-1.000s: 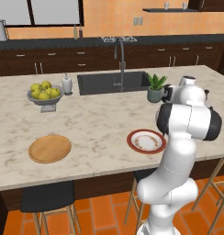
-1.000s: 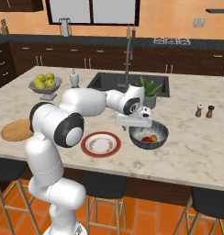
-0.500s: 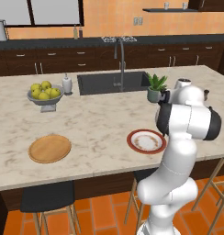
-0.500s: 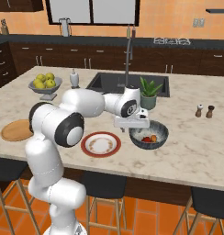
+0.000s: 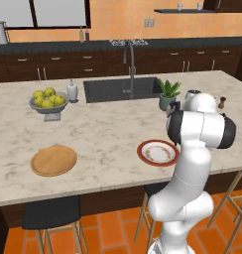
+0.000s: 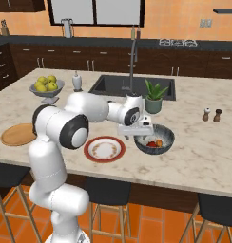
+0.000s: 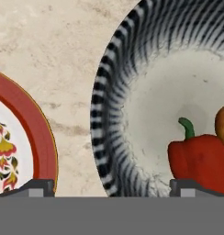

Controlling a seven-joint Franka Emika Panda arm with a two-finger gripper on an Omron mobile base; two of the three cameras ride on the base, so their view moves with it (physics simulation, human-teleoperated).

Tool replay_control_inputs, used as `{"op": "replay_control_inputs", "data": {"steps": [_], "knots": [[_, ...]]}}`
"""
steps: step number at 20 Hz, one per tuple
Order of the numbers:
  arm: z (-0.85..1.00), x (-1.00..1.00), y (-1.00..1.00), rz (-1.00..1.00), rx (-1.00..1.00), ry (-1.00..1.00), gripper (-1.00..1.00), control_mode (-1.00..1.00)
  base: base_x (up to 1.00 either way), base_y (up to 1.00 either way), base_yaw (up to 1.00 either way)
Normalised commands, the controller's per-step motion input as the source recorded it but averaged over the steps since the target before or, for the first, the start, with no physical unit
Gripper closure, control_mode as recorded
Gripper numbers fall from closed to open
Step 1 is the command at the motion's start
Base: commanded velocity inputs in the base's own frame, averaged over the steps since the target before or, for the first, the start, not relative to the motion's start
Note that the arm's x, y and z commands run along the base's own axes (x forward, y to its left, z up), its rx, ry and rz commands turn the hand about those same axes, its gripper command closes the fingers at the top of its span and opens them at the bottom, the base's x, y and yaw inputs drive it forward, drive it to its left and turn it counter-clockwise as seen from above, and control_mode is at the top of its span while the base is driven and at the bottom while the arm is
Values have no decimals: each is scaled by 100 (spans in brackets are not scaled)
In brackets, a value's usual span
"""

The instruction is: Pick the chicken drumstick and bell pepper from their plates and place them in the bowl. Then put the bowl in the fridge.

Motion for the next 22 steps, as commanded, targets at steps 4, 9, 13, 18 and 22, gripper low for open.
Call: {"op": "replay_control_inputs", "data": {"steps": [4, 9, 13, 18, 22], "knots": [[-11, 8, 0, 0, 0, 0, -100, -100, 0, 0, 0], [-16, 6, 0, 0, 0, 0, -100, -100, 0, 0, 0], [-21, 0, -3, 0, 0, 0, -100, -100, 0, 0, 0], [-21, 0, -2, 0, 0, 0, 100, -100, 0, 0, 0], [-9, 0, 0, 0, 0, 0, 100, -100, 0, 0, 0]]}}
